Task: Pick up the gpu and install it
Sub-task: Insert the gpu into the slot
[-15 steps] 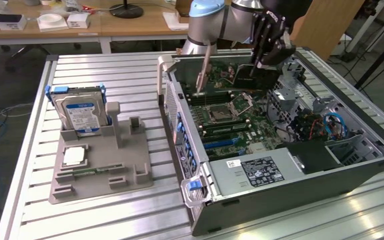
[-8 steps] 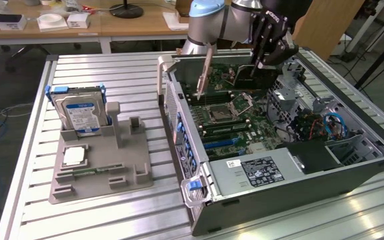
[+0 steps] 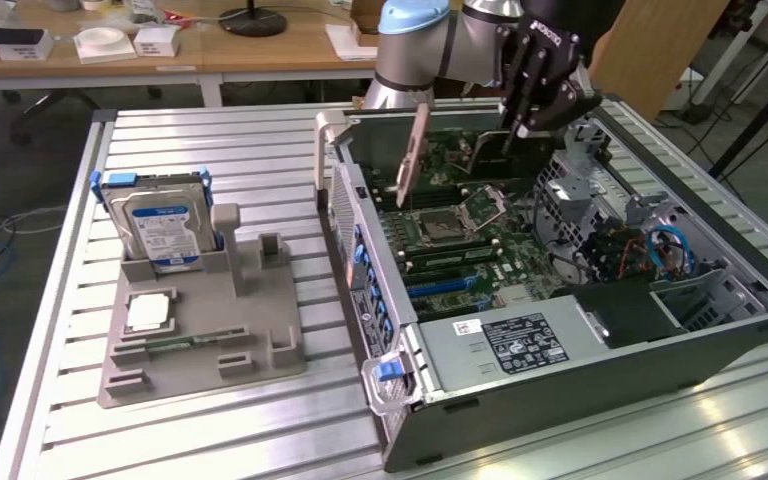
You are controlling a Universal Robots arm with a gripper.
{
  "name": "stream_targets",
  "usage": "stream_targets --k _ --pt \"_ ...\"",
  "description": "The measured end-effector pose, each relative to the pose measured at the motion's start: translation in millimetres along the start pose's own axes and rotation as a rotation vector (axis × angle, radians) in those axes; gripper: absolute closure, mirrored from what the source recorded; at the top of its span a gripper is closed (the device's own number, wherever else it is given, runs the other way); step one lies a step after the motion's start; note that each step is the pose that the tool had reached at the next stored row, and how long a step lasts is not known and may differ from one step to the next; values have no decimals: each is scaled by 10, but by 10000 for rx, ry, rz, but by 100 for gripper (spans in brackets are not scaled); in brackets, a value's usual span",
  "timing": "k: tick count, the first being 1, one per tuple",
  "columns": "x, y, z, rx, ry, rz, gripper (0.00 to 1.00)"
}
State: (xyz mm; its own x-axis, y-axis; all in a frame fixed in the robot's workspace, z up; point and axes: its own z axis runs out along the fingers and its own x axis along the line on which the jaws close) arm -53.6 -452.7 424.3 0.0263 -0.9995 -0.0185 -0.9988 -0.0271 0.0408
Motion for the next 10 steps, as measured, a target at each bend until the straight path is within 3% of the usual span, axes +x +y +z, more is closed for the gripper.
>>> stream_targets --k 10 --pt "0 0 0 -21 46 -1128 74"
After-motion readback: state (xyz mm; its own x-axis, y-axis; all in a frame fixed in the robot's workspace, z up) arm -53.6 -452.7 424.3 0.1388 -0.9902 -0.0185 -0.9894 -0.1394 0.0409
